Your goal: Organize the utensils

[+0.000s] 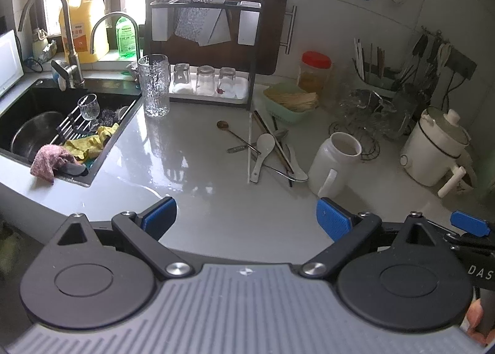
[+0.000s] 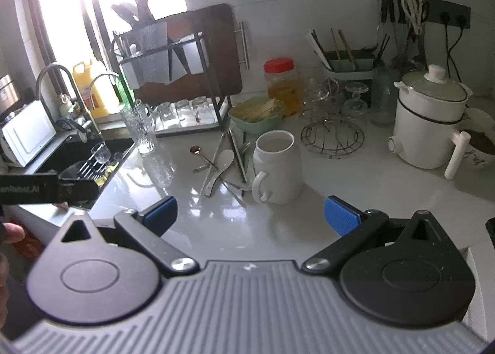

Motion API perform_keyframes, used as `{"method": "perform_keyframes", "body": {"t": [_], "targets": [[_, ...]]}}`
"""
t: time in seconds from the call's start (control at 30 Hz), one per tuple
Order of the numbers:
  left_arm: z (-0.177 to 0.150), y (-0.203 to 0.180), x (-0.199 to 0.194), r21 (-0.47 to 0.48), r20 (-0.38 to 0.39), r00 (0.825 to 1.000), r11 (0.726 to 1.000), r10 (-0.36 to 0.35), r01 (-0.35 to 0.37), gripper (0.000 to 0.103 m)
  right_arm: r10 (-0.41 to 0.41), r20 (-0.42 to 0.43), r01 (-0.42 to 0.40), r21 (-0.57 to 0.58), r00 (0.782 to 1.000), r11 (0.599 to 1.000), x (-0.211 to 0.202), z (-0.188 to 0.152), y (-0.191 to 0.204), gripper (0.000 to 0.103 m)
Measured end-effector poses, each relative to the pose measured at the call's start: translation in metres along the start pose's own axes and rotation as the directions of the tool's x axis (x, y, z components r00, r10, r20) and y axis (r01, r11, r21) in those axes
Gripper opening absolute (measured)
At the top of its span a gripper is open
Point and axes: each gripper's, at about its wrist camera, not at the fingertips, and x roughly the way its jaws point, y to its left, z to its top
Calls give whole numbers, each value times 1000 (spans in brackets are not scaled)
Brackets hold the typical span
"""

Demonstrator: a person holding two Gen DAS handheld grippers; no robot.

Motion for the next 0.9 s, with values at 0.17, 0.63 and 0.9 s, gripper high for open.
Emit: {"method": "perform_keyframes", "body": {"t": [0.17, 0.63, 0.9], "targets": [[2, 6, 15, 25, -12, 1000, 1000, 17, -16, 99, -14, 10, 14, -4, 1000, 1000, 7, -2, 3, 103], [38, 34, 93, 18, -48, 999, 1000, 1, 0, 99, -49, -2, 49, 18, 999, 999, 59, 10, 14, 103], [80, 48, 170, 35, -78, 996, 999, -34, 37, 99, -98, -20, 98, 31, 995, 995, 116, 30, 20, 103]]}}
